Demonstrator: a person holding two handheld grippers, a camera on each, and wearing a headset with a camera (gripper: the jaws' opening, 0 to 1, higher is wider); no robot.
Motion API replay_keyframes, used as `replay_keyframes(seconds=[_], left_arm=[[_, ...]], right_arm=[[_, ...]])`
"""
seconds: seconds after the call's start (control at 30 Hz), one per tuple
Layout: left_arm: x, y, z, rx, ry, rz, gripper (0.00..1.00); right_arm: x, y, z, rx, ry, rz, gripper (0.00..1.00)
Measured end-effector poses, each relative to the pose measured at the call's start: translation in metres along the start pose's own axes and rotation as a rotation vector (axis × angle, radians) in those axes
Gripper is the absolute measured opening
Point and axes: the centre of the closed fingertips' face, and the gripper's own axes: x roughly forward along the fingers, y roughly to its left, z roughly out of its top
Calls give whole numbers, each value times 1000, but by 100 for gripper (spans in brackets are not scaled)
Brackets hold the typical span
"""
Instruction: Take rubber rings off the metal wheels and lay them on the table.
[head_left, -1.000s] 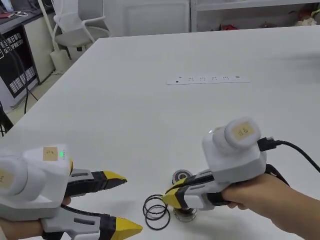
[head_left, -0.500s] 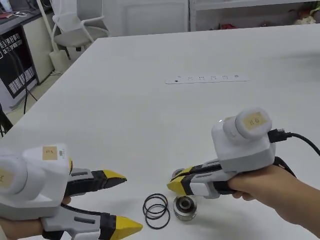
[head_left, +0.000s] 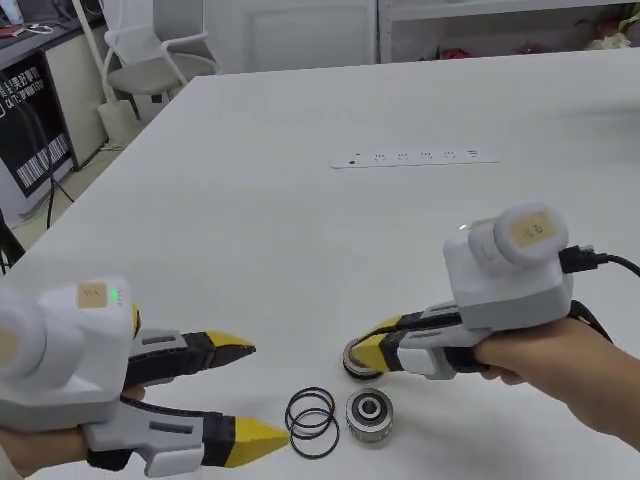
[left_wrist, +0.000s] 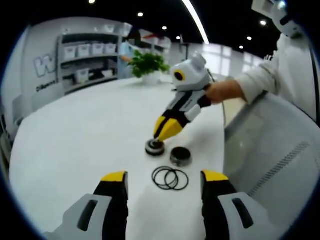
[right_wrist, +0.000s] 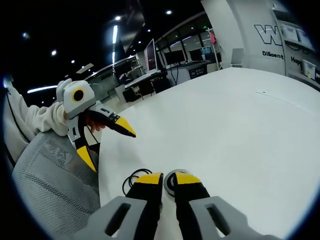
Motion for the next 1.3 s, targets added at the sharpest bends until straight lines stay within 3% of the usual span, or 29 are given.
replay_keyframes(seconds=[0.1, 0.27, 0.47, 0.73, 1.03, 1.2, 1.3], left_arm=[[0, 1, 2, 2, -4, 2, 60], [2, 2, 16, 2, -32, -4, 62], [8, 3, 25, 57, -8, -16, 63], [15, 13, 43, 109, -2, -14, 63], [32, 13, 62, 180, 17, -36, 62], [43, 12, 83, 220, -6, -51, 60], [50, 15, 88, 234, -3, -51, 60]], right_arm=[[-3, -4, 1, -13, -5, -8, 7], [-8, -10, 1, -22, -12, -13, 10], [-7, -10, -6, -68, 8, -5, 21], [-8, -15, -17, -76, 39, -7, 22], [-9, -20, -24, -70, 58, -19, 22], [-8, -21, -28, -72, 67, -18, 22], [-7, -20, -29, -75, 73, -16, 22]])
